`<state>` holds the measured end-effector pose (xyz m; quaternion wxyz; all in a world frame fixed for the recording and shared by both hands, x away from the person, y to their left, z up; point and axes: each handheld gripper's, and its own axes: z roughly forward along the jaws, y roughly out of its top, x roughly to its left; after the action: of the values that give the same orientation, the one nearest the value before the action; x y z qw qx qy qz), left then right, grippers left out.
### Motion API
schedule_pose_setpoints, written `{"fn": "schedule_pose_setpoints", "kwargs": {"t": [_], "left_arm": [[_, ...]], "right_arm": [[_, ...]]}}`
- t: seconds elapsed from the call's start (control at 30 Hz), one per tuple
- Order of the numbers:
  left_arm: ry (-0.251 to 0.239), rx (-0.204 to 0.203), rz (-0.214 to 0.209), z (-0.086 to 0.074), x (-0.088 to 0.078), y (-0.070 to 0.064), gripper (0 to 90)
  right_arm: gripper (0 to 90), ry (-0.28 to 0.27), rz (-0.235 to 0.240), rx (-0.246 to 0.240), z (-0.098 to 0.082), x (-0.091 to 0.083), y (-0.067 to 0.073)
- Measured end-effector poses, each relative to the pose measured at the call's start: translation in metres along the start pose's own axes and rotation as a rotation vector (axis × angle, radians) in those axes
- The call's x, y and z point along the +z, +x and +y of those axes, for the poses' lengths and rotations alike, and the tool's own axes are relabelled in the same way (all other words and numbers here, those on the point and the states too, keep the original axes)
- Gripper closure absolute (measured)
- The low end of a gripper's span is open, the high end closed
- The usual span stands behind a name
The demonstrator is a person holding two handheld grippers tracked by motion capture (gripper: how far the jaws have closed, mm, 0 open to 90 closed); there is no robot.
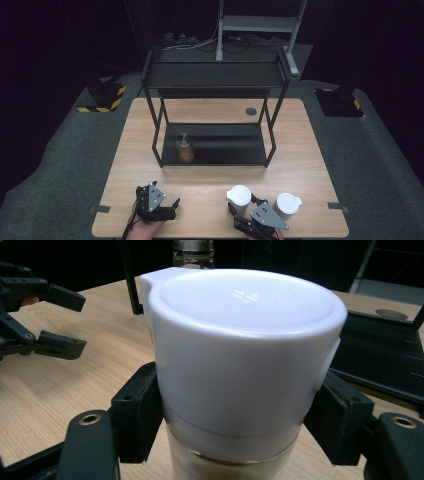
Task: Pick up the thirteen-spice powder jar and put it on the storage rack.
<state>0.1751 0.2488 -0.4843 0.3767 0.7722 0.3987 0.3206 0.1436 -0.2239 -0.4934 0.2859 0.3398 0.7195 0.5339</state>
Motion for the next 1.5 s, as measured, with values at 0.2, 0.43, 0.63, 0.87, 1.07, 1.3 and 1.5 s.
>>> {"fn": "schedule_pose_setpoints", "kwargs": {"t": [0.2, 0.43, 0.63, 0.87, 1.07, 1.3, 1.5], "left_arm": [[0.000, 0.000, -0.002, 0.000, 0.000, 0.000, 0.8], [-0.001, -0.003, -0.004, 0.000, 0.000, 0.001, 0.8], [-0.004, -0.007, -0.007, -0.001, 0.000, 0.002, 0.9], [-0.006, -0.008, -0.010, -0.001, 0.000, 0.002, 0.8], [-0.007, -0.009, -0.011, -0.001, 0.000, 0.003, 0.8], [-0.008, -0.013, -0.013, -0.002, 0.000, 0.003, 0.8], [-0.009, -0.013, -0.016, -0.002, 0.000, 0.004, 0.8]], "right_arm": [[30.4, -0.008, 0.005, -0.002, 0.005, 0.001, 0.000], [30.4, -0.029, 0.013, -0.014, 0.015, 0.001, 0.000], [30.4, -0.045, 0.015, -0.017, 0.026, 0.004, -0.001], [30.4, -0.063, 0.015, -0.024, 0.035, 0.010, -0.001], [30.4, -0.076, 0.018, -0.032, 0.044, 0.015, -0.001], [30.4, -0.076, 0.017, -0.029, 0.050, 0.026, -0.003], [30.4, -0.069, 0.015, -0.022, 0.052, 0.037, -0.006]]}}
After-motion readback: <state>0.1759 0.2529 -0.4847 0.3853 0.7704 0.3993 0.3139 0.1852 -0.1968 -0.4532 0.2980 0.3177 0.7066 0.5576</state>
